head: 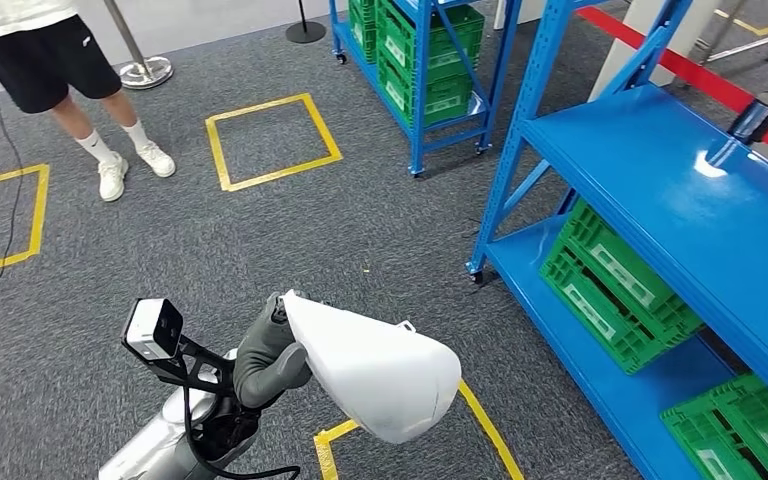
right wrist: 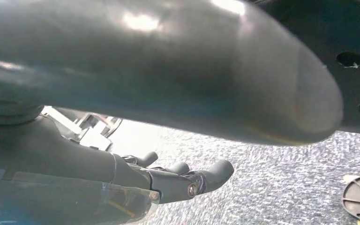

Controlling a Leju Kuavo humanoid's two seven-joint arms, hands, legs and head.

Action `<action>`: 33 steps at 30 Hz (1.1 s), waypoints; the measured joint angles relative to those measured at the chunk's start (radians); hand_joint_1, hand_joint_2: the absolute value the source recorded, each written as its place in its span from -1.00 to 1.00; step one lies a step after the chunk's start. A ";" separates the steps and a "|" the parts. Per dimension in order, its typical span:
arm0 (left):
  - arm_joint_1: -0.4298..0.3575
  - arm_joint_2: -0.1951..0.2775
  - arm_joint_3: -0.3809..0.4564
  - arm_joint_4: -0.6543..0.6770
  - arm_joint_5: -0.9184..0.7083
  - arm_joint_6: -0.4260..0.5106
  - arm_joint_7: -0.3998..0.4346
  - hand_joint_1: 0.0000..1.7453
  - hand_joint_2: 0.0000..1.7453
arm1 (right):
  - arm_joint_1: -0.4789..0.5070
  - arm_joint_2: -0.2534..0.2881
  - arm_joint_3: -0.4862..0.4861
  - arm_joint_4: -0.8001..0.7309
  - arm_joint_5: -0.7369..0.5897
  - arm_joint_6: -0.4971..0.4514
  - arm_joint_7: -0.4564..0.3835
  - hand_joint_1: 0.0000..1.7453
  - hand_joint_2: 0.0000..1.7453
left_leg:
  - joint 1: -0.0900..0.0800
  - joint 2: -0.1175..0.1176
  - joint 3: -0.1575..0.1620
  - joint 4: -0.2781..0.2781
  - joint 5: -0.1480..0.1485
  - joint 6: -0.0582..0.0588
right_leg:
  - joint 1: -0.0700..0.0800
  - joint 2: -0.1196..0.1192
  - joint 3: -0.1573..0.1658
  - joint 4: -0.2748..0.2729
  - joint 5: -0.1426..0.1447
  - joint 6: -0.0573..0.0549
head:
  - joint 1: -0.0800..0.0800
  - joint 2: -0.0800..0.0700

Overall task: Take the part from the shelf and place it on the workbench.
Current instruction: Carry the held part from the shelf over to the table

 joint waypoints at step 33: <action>-0.003 0.001 -0.010 0.001 0.001 0.000 0.000 1.00 1.00 | 0.007 0.001 0.001 0.001 -0.005 0.002 -0.003 -1.00 -1.00 | -0.001 0.006 -0.032 0.025 0.031 0.011 | 0.011 -0.024 0.003 0.016 -0.018 0.000 | 0.003 0.000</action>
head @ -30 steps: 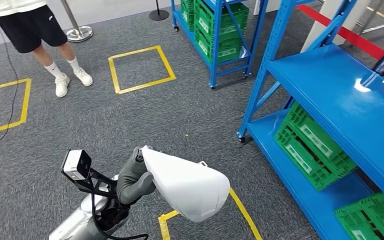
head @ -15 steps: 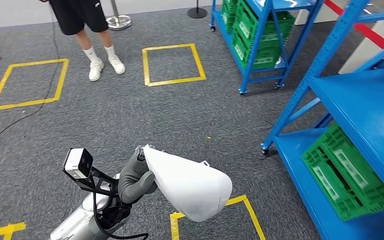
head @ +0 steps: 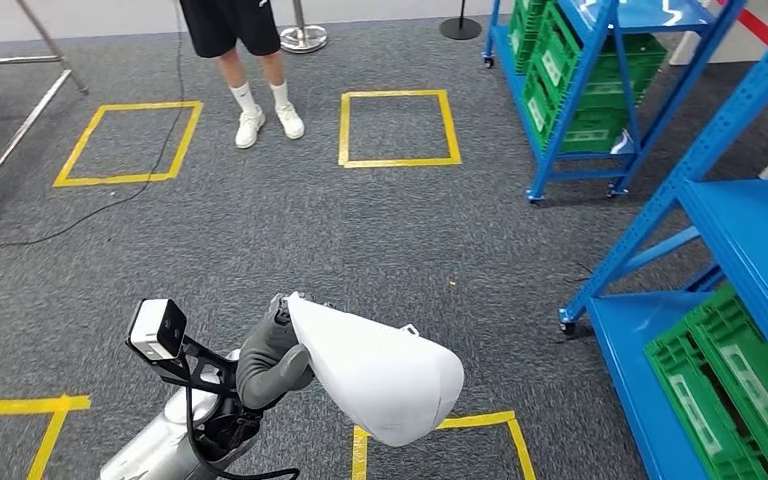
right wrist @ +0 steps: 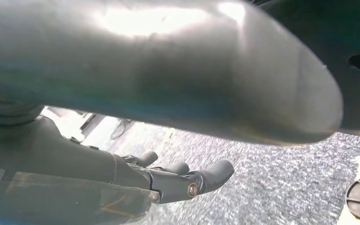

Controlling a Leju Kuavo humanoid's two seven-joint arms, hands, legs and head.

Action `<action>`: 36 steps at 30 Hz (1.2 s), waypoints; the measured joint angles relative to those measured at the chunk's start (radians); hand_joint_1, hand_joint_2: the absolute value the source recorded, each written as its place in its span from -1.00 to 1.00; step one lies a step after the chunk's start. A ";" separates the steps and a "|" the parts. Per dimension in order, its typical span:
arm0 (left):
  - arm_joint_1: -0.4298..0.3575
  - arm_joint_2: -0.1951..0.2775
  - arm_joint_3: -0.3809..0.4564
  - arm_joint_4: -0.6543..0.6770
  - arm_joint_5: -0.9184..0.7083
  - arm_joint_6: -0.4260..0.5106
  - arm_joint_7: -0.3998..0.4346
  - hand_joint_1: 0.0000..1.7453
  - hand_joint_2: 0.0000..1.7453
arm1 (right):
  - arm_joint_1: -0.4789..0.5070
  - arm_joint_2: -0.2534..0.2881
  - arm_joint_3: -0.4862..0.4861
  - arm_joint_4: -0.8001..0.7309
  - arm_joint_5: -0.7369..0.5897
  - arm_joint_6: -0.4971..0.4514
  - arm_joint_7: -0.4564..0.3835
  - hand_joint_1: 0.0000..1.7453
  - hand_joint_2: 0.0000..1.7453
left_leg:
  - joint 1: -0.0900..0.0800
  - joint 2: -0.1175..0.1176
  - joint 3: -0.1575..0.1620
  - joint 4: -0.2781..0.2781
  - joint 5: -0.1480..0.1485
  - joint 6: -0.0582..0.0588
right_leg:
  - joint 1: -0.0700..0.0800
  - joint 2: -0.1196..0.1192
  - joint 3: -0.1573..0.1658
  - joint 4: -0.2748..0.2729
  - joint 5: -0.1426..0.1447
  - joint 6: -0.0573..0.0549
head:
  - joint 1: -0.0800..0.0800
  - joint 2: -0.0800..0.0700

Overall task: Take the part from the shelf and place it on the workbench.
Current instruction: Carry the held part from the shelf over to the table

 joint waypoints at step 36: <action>-0.014 0.007 -0.016 0.004 0.000 0.001 0.001 1.00 1.00 | 0.005 0.011 -0.006 0.004 -0.022 -0.022 -0.010 -1.00 -1.00 | -0.020 0.010 0.118 -0.229 0.109 0.038 | 0.000 0.042 -0.003 0.011 -0.004 0.003 | 0.010 0.000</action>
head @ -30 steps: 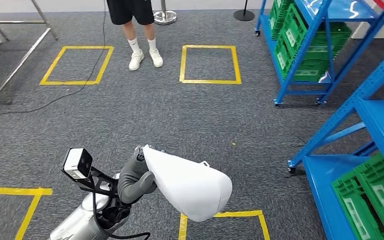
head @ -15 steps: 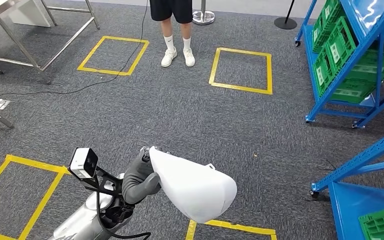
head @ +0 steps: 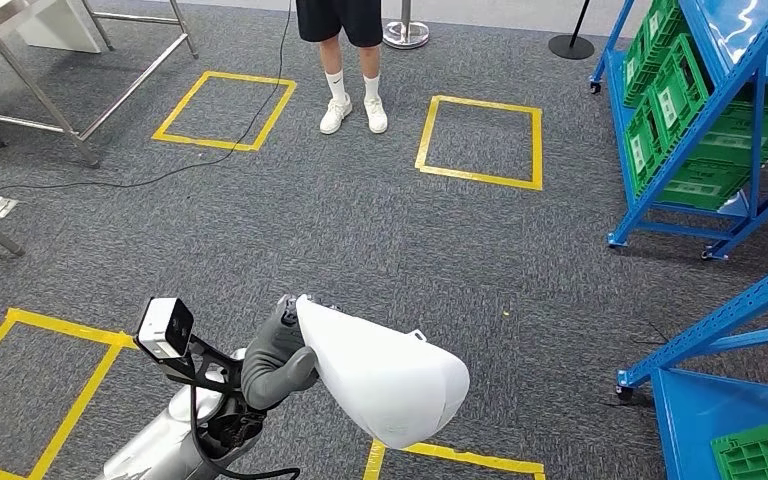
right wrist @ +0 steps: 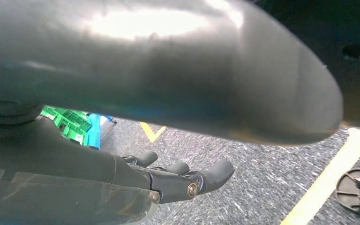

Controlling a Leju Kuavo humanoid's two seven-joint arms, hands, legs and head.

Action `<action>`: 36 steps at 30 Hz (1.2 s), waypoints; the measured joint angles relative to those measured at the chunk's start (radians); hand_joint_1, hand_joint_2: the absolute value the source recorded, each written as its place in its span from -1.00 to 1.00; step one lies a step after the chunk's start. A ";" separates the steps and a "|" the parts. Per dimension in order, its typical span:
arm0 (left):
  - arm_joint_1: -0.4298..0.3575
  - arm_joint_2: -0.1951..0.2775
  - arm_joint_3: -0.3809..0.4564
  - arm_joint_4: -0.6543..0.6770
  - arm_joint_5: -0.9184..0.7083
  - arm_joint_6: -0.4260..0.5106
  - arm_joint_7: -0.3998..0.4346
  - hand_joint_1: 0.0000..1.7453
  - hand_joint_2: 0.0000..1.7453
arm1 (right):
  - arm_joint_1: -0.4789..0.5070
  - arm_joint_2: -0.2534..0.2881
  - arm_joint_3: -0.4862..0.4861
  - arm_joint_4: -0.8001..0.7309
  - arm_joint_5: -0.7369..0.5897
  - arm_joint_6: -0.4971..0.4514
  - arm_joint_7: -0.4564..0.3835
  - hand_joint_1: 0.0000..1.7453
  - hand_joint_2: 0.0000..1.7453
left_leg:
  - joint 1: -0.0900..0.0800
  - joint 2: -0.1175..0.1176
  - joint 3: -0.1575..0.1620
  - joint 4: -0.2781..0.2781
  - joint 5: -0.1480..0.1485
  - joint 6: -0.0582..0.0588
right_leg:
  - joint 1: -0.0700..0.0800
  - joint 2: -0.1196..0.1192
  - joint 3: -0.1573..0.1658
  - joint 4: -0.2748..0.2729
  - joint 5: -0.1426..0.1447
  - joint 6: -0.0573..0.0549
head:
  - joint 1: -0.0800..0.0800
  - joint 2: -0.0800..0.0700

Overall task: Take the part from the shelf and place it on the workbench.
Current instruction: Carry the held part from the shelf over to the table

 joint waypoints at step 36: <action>-0.007 -0.001 0.000 -0.014 0.000 0.001 0.000 1.00 1.00 | 0.001 0.004 0.000 -0.001 0.026 0.013 -0.017 -1.00 -1.00 | -0.019 0.036 0.019 -0.028 -0.033 0.014 | -0.003 -0.016 -0.006 -0.008 0.006 0.018 | -0.005 0.000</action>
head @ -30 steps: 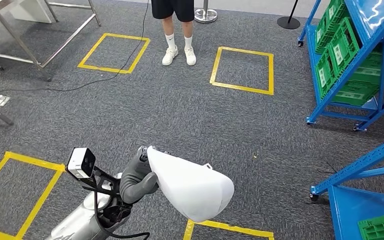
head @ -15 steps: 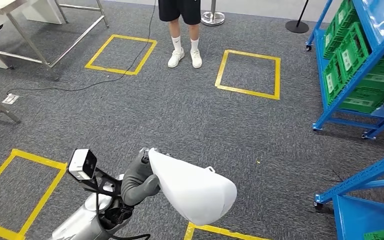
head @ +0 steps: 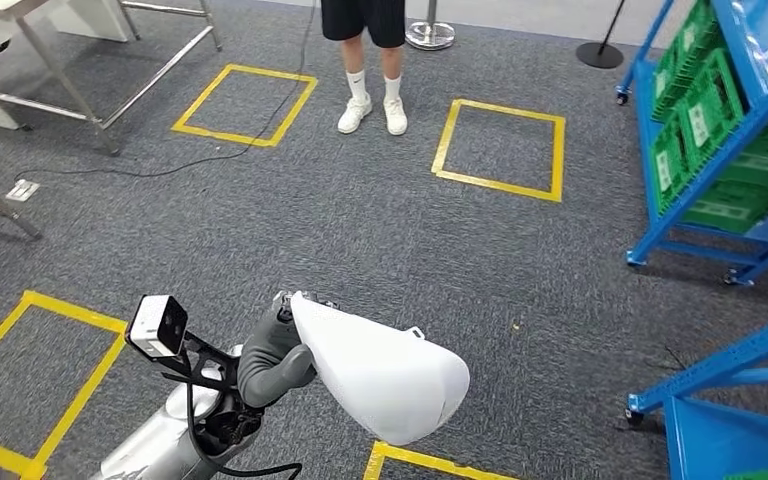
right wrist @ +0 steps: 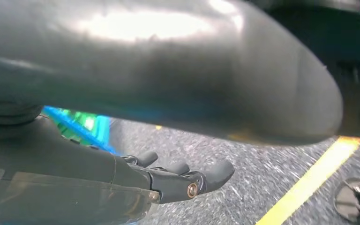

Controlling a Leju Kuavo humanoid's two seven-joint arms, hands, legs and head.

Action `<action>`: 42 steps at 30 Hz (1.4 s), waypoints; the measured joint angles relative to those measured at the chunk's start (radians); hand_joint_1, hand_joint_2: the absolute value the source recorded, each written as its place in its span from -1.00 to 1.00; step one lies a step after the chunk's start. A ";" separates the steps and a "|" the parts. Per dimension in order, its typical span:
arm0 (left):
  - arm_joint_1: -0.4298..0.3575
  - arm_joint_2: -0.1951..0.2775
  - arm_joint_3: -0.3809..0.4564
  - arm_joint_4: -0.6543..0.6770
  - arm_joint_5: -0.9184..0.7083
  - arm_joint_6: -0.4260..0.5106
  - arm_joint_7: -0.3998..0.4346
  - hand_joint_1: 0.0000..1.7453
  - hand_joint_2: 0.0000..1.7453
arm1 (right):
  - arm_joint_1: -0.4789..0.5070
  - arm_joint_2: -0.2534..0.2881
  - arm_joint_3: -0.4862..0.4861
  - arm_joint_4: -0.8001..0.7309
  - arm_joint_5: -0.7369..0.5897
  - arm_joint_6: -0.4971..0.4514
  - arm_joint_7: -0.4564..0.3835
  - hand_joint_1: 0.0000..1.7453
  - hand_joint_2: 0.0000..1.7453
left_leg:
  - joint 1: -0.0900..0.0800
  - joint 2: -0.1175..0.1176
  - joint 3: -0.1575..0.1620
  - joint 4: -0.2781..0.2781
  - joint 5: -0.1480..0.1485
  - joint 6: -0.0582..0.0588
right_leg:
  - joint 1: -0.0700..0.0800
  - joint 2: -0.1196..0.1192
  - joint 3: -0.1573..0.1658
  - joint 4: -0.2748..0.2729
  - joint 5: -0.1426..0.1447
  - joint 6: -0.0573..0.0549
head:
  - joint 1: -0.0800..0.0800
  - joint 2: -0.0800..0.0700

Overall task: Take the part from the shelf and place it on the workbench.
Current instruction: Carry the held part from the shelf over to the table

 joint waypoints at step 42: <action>0.008 -0.009 0.001 -0.008 -0.010 -0.001 0.004 1.00 1.00 | -0.012 0.014 0.007 0.001 0.004 0.002 0.017 -1.00 -1.00 | 0.028 -0.142 0.033 -0.029 0.020 -0.008 | -0.021 0.053 -0.067 0.075 -0.001 0.047 | 0.007 0.000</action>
